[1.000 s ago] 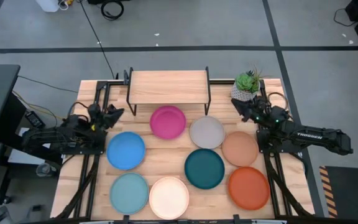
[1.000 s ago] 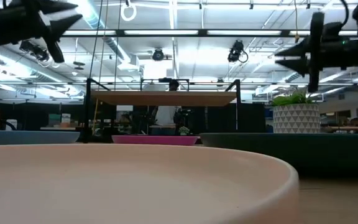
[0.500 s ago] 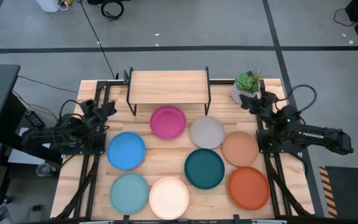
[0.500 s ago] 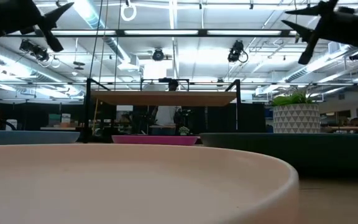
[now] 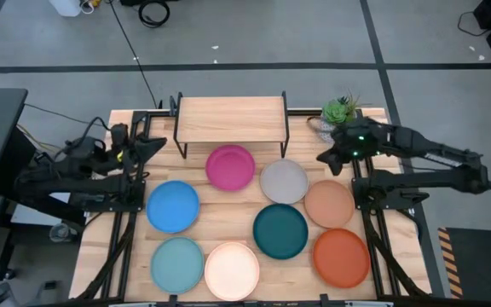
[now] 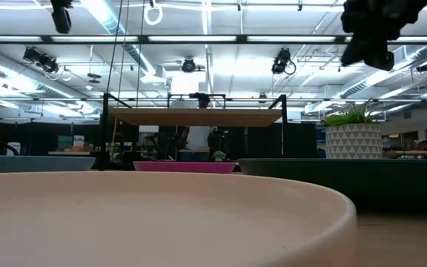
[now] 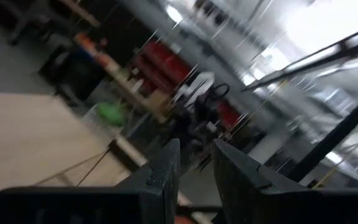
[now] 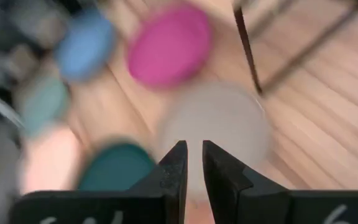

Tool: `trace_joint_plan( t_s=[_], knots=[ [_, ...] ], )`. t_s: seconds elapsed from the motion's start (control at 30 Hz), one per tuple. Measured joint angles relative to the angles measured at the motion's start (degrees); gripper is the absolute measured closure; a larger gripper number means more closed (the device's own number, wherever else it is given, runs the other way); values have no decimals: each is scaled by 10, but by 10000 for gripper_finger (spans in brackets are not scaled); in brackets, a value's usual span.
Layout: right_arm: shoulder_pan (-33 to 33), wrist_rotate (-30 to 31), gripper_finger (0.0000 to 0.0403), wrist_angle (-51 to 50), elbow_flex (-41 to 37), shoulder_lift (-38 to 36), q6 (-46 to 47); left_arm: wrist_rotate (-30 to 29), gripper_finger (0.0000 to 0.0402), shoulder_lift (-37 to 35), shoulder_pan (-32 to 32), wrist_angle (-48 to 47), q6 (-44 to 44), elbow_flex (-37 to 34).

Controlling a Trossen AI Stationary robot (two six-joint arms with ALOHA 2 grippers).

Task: Place and stack plates onto a shelf
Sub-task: Put the dark green plate on the shelf

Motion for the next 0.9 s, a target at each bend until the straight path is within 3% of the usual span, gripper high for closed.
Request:
trace_joint_plan(
  t_s=[0.17,0.33,0.57,0.9],
  knots=[
    [5,-50,338,-71,31,87,-107,-2,273,34,0,-85,-2,53],
    [40,-80,292,-69,32,162,-118,-2,222,47,0,-123,-2,85],
    [143,-75,221,-6,32,245,-8,-2,187,42,0,-138,3,115],
    [253,-15,211,41,32,361,135,-6,187,42,0,-141,21,134]
  ],
)
